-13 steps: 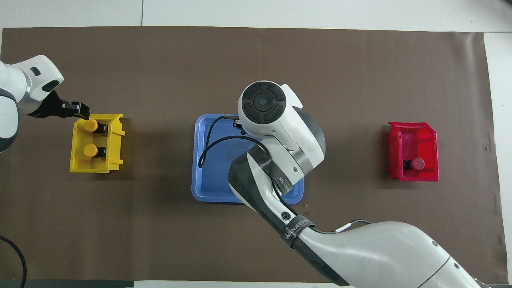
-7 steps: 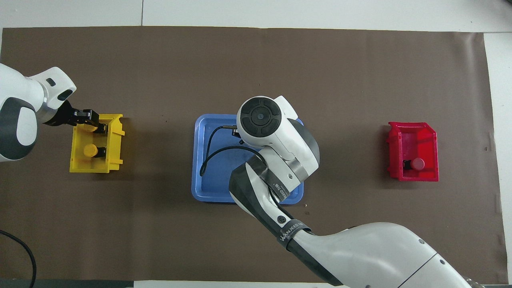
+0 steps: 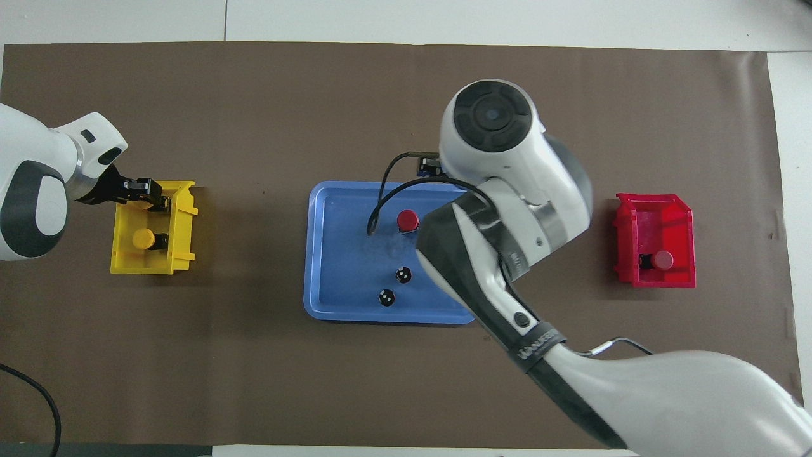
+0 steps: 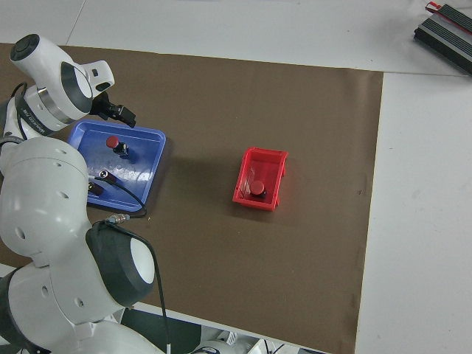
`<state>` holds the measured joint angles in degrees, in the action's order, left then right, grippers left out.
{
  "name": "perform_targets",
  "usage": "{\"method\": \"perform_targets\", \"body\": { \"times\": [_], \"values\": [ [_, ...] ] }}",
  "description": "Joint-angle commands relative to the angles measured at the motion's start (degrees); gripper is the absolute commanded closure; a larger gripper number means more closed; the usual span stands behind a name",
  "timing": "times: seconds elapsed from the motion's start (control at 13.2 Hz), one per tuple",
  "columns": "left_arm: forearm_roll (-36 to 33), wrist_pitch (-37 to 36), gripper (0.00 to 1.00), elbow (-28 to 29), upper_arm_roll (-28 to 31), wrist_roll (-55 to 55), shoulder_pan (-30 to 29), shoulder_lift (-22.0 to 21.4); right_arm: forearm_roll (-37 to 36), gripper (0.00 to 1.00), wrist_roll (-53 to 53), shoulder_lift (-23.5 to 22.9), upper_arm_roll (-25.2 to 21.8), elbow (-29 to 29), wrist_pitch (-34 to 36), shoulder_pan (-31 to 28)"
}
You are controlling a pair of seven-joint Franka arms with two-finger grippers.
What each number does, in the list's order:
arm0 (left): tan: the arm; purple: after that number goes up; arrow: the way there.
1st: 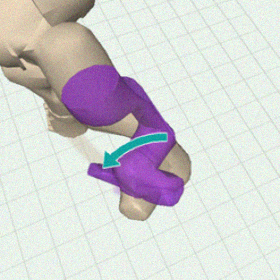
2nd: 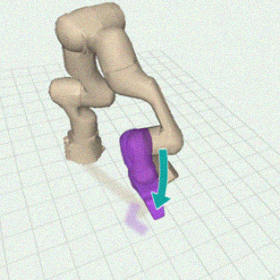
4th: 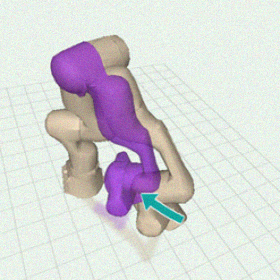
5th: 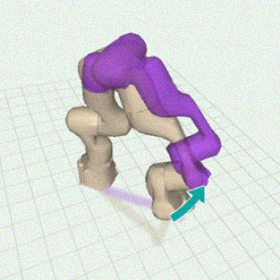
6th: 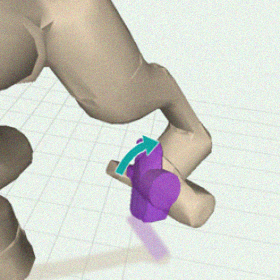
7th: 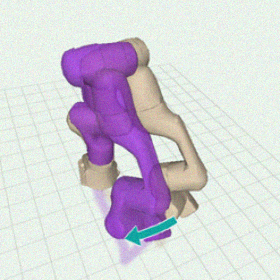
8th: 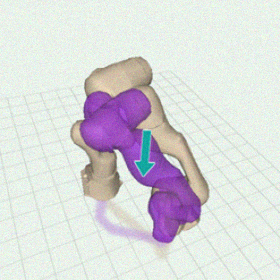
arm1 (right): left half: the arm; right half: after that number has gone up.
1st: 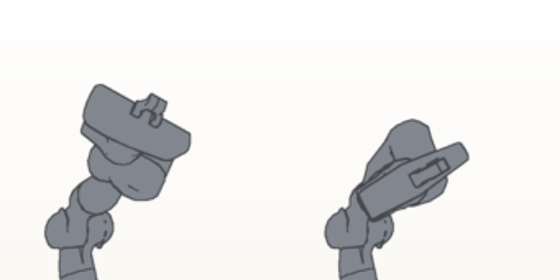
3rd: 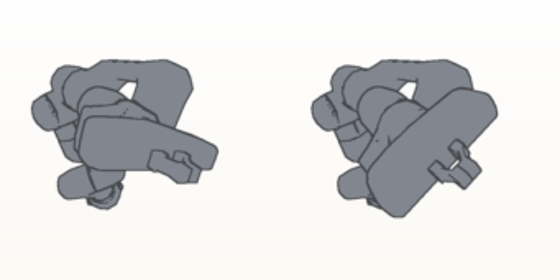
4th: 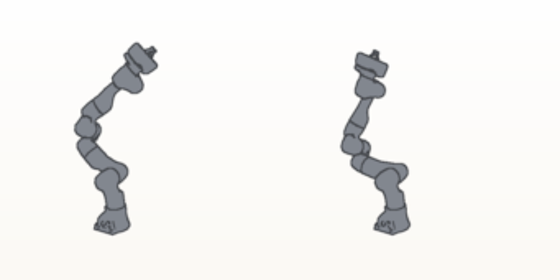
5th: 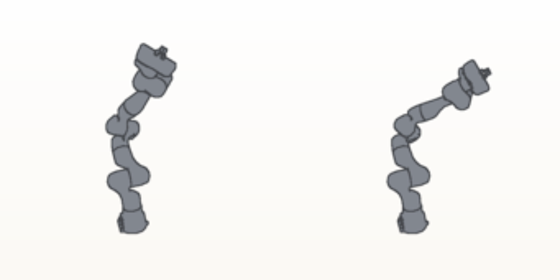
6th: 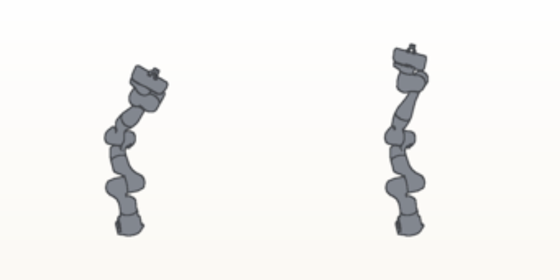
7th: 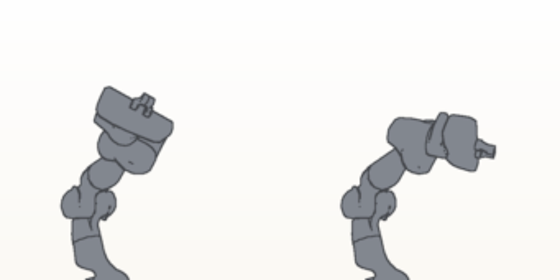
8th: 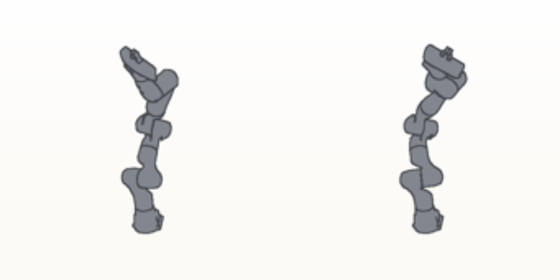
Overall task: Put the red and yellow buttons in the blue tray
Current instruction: 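Carry a yellow button to the tray while the right gripper returns to the red bin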
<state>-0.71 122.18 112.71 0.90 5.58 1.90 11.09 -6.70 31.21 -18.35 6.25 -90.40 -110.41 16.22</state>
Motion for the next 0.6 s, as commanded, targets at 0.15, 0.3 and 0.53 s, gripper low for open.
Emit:
{"method": "perform_targets", "body": {
  "times": [0.15, 0.3, 0.53],
  "values": [
    [-0.8, 4.1, 0.91, 2.8, 0.0, -1.3, -0.2, -0.7, 9.2, 0.05, -32.9, 26.2, 1.0, -34.1, -7.6, -21.2],
    [-0.8, 1.2, 0.98, 0.2, 0.1, -1.2, -0.4, -0.6, 10.2, 0.16, -40.2, 28.2, 0.9, -39.1, -10.5, -26.0],
    [-1.0, -19.8, 0.98, -15.0, -0.1, -1.3, 1.0, -0.6, 10.4, 0.25, -44.7, 28.2, 0.8, -41.5, -13.0, -29.2]
  ]
}}
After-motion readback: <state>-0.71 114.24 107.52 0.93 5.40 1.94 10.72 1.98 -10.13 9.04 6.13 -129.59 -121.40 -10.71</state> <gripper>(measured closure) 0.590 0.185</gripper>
